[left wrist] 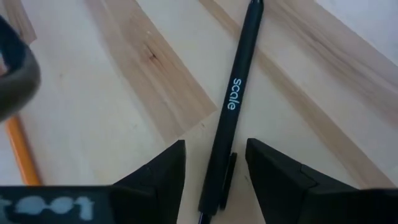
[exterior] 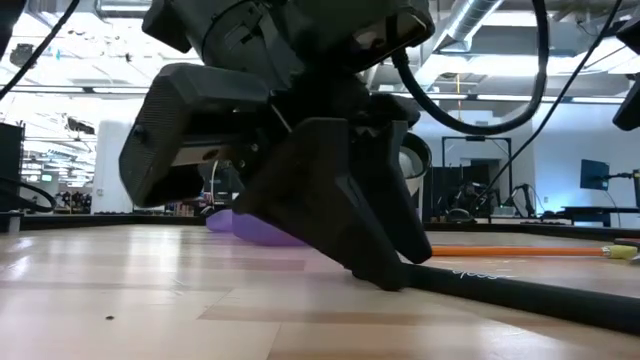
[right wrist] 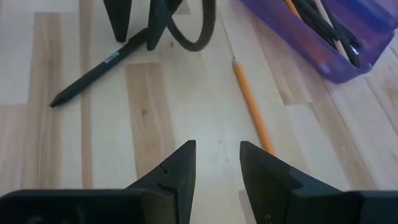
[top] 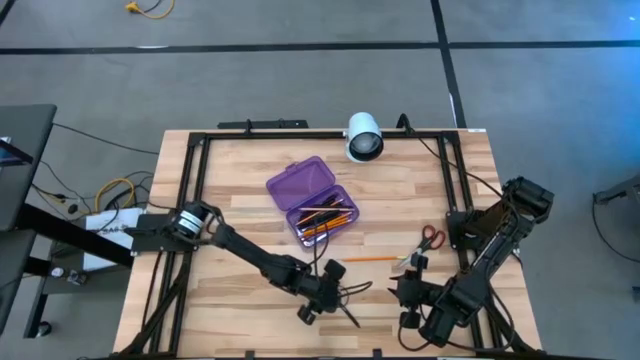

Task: Pick & place school supplies into a supply box
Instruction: Put the black pen into the purple supply box

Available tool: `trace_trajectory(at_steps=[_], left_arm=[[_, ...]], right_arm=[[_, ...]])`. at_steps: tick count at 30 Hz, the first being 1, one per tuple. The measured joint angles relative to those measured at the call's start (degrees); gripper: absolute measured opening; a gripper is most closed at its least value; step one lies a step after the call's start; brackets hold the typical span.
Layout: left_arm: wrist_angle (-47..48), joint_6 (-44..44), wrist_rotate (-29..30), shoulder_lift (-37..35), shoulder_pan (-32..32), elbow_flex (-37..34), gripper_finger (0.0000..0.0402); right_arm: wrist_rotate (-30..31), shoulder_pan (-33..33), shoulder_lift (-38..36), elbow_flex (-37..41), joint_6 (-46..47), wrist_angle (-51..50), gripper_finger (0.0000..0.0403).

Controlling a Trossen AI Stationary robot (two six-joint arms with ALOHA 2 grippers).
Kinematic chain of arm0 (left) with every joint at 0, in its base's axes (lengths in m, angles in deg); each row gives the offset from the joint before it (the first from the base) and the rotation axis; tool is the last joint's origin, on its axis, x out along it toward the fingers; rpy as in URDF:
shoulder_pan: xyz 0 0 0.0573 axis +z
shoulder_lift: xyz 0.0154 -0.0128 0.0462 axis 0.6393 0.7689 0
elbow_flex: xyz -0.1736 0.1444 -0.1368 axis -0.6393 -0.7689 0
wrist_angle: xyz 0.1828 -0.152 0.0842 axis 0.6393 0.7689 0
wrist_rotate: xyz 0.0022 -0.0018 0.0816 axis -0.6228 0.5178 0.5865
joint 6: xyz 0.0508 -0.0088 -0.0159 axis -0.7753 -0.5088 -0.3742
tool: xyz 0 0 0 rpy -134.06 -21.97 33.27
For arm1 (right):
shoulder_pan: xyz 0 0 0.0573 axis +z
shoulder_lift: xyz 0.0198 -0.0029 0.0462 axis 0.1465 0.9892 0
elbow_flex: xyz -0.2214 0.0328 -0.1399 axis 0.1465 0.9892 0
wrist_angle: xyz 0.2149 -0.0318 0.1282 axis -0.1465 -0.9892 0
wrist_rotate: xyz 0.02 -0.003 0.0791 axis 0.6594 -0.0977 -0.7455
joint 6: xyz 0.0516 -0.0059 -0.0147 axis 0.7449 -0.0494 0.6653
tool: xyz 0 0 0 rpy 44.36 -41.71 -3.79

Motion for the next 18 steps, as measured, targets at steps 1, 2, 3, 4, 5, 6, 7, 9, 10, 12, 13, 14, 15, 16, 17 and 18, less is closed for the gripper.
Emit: trace_trajectory(at_steps=[1, 2, 3, 4, 5, 6, 7, 9, 10, 12, 13, 14, 15, 16, 17, 18], left_arm=[[-0.3, 0.0, 0.0, 0.3, 0.0, 0.0, 0.016], [-0.3, 0.3, 0.0, 0.5, 0.0, 0.0, 0.0157], [0.1, 0.5, 0.1, 0.5, 0.1, 0.0, 0.0154], [0.3, 0.8, 0.2, 0.6, 0.1, 0.1, 0.0151], [0.4, 1.2, 0.2, 0.6, 0.2, 0.0, 0.0148], [0.7, 1.8, 0.1, 0.6, 0.3, 0.0, 0.0145], [1.3, 2.4, -0.1, 0.7, 0.3, 0.0, 0.0141], [2.4, 4.3, -0.6, 0.7, 0.4, 0.0, 0.0131], [3.2, 5.4, -1.1, 0.7, 0.4, 0.1, 0.0125], [4.9, 8.2, -2.2, 0.7, 0.4, 0.2, 0.0113], [5.8, 9.7, -2.9, 0.7, 0.4, 0.2, 0.0106], [6.9, 11.3, -3.4, 0.7, 0.5, 0.2, 0.0099], [7.9, 12.5, -3.9, 0.7, 0.5, 0.2, 0.0093], [8.6, 13.2, -4.3, 0.7, 0.5, 0.2, 0.0086], [9.2, 13.8, -4.3, 0.7, 0.4, 0.2, 0.0079], [9.7, 14.3, -4.3, 0.6, 0.2, 0.2, 0.0072]], right_arm=[[0.0, 0.0, 0.0, 0.0, -0.1, 0.1, 0.0118], [0.0, 0.1, 0.0, 0.0, -0.1, 0.0, 0.0118], [0.0, 0.2, 0.0, 0.0, -0.2, -0.1, 0.0118], [0.0, 0.2, 0.0, 0.0, -0.2, -0.1, 0.0118], [0.0, 0.2, 0.0, 0.0, -0.2, -0.1, 0.0118], [0.1, 0.2, 0.0, 0.0, -0.2, -0.1, 0.0118], [0.1, 0.2, 0.0, 0.0, -0.2, -0.1, 0.0118], [0.1, 0.2, 0.0, 0.0, 0.0, -0.1, 0.0118], [0.1, 0.2, 0.0, 0.0, 0.1, -0.1, 0.0118], [0.1, 0.2, 0.0, 0.0, 0.1, -0.1, 0.0118], [0.1, 0.2, 0.0, 0.0, 0.1, -0.1, 0.0118], [0.1, 0.2, 0.0, 0.0, 0.1, -0.1, 0.0118], [0.1, 0.2, 0.0, 0.0, 0.1, -0.1, 0.0118], [0.0, 0.2, 0.0, 0.0, 0.1, -0.2, 0.0118], [0.0, 0.2, 0.0, 0.0, 0.1, -0.3, 0.0118], [0.0, 0.2, 0.0, 0.0, 0.1, -0.4, 0.0118]])
